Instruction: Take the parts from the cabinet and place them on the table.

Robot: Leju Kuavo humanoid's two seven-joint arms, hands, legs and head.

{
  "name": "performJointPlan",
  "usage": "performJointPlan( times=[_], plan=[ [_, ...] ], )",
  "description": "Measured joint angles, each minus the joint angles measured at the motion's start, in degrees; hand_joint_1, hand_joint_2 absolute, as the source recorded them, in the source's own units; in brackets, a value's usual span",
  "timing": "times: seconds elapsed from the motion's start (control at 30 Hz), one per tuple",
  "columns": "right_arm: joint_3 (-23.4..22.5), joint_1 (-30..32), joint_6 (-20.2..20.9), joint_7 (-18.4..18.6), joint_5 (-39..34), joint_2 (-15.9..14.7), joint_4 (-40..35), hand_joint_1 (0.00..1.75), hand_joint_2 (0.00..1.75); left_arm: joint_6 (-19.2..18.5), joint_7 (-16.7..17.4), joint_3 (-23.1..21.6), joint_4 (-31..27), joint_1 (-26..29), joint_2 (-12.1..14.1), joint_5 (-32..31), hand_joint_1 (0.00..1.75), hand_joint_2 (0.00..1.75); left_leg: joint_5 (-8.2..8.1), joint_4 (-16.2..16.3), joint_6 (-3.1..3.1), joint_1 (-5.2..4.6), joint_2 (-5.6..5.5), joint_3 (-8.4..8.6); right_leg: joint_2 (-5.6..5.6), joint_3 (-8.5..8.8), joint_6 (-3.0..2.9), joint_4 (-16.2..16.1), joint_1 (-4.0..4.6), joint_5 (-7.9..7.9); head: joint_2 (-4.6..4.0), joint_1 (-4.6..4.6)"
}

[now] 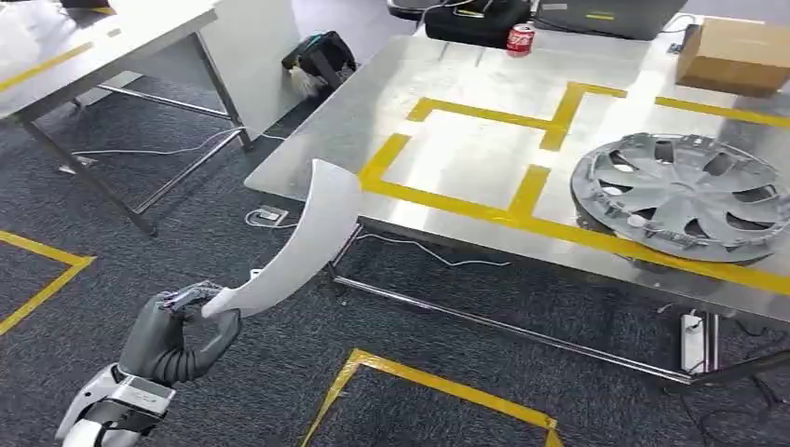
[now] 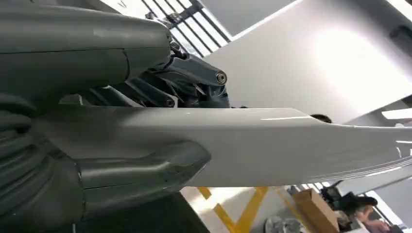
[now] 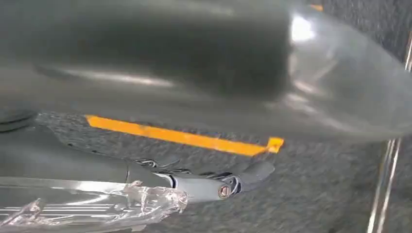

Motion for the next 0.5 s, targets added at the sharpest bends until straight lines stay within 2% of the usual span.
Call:
performJointPlan(
  times=[0.03,0.1,0.13,0.17,0.2,0.23,0.27,0.3,0.33,0.37,0.4,0.43,0.47,0.5],
  plan=[
    [-0.29,-0.09,-0.02,0.04,0.02,0.13,0.04,0.0,0.0,0.0,-0.02,0.0,0.0,-0.04,0.04,0.07,1.75,1.75,-1.39,2.98,-0.18,0.04,-1.12,-1.68,0.53,0.33,-0.12,-0.48,-0.18,0.07,0.0,-0.16],
    [-0.64,-0.14,-0.11,0.09,0.0,0.57,0.15,0.0,0.0,0.0,0.0,0.05,0.02,0.06,0.17,0.07,1.75,1.75,-5.33,9.82,-0.57,0.13,-1.96,-6.05,1.82,0.49,-0.21,-0.7,-0.41,0.01,0.0,-0.13],
    [-0.81,-0.15,-0.11,0.09,0.02,0.74,0.28,0.0,0.0,0.0,0.0,0.05,0.02,0.1,0.2,0.07,1.75,1.75,-6.18,12.16,-0.73,0.2,-2.05,-7.95,2.56,0.51,-0.27,-0.7,-0.47,-0.04,0.0,-0.16],
    [-0.85,-0.14,-0.07,0.09,0.02,0.9,0.39,0.0,0.0,0.0,0.0,0.07,0.02,0.12,0.26,0.07,1.75,1.75,-5.38,11.98,-0.8,0.28,-2.09,-8.51,3.34,0.59,-0.24,-0.7,-0.55,-0.07,0.0,-0.09],
    [-0.9,-0.13,-0.09,0.11,0.02,1.05,0.5,0.0,0.0,0.0,0.0,0.09,0.02,0.1,0.28,0.07,1.75,1.75,-3.21,9.84,-0.9,0.36,-2.19,-7.99,4.14,0.71,-0.16,-0.69,-0.68,-0.12,0.0,-0.11],
    [-0.92,-0.13,-0.09,0.09,0.02,1.09,0.59,0.0,0.0,0.0,0.0,0.09,0.0,0.11,0.28,0.07,1.75,1.75,-0.41,6.06,-0.96,0.47,-2.41,-6.48,4.88,0.86,-0.05,-0.69,-0.84,-0.17,0.0,-0.13],
    [-0.94,-0.13,-0.09,0.09,0.02,1.16,0.66,0.0,0.0,0.0,0.0,0.11,0.0,0.1,0.31,0.07,1.75,1.75,2.46,1.43,-1.11,0.7,-3.19,-4.44,5.6,0.98,0.21,-0.69,-1.01,-0.22,0.0,-0.11],
    [-0.96,-0.1,-0.09,0.11,0.0,1.18,0.68,0.0,0.0,0.0,0.0,0.11,0.02,0.07,0.33,0.07,1.75,1.75,4.59,-2.74,-1.46,1.31,-6.03,-2.63,6.23,0.92,0.63,-0.67,-1.04,-0.22,0.0,-0.22],
    [-1.01,-0.12,-0.09,0.11,0.02,1.18,0.7,0.0,0.0,0.0,0.02,0.13,0.0,0.03,0.35,0.07,1.75,1.75,2.09,-5.28,-0.94,1.49,-7.47,-2.25,6.98,0.54,1.06,-0.19,-0.88,-0.24,0.0,-0.29],
    [-1.03,-0.16,-0.11,0.09,0.02,1.2,0.74,0.0,0.0,-0.02,0.04,0.11,0.02,0.1,0.33,0.04,1.75,1.75,2.12,-4.66,-0.41,1.32,-7.25,-2.26,7.35,0.0,1.47,-0.52,-0.93,-0.21,0.0,-0.18],
    [-1.07,-0.03,-0.06,0.33,0.37,1.2,0.81,0.0,0.0,-0.02,0.04,0.11,-0.02,0.16,0.28,0.09,1.75,1.75,3.12,-4.68,-0.02,1.2,-6.9,-2.22,7.93,-0.6,1.95,-0.73,-1.08,-0.29,0.0,-0.35],
    [-1.14,0.08,0.33,1.48,1.91,1.36,0.87,0.0,0.0,-0.24,0.11,0.09,-0.02,0.09,0.3,0.11,1.75,1.75,3.17,-4.69,0.34,1.01,-6.34,-1.94,8.46,-0.33,2.38,-1.11,-1.2,-0.18,0.0,-0.15],
    [-1.23,0.13,0.92,2.89,3.86,1.36,0.92,0.0,0.0,-0.57,0.15,0.13,-0.02,0.05,0.35,0.2,1.75,1.75,3.53,-5.19,0.91,1.51,-5.5,-1.69,8.96,-0.15,2.77,-1.07,-1.21,-0.22,0.0,-0.24],
    [-1.25,0.38,1.85,4.21,6.26,1.38,1.14,0.0,0.0,-0.72,0.35,0.2,-0.02,-0.2,0.31,0.44,1.75,1.75,3.62,-5.27,1.2,1.45,-4.68,-1.49,5.63,-0.37,2.81,0.13,-0.91,-0.9,0.0,-0.03]
  ],
)
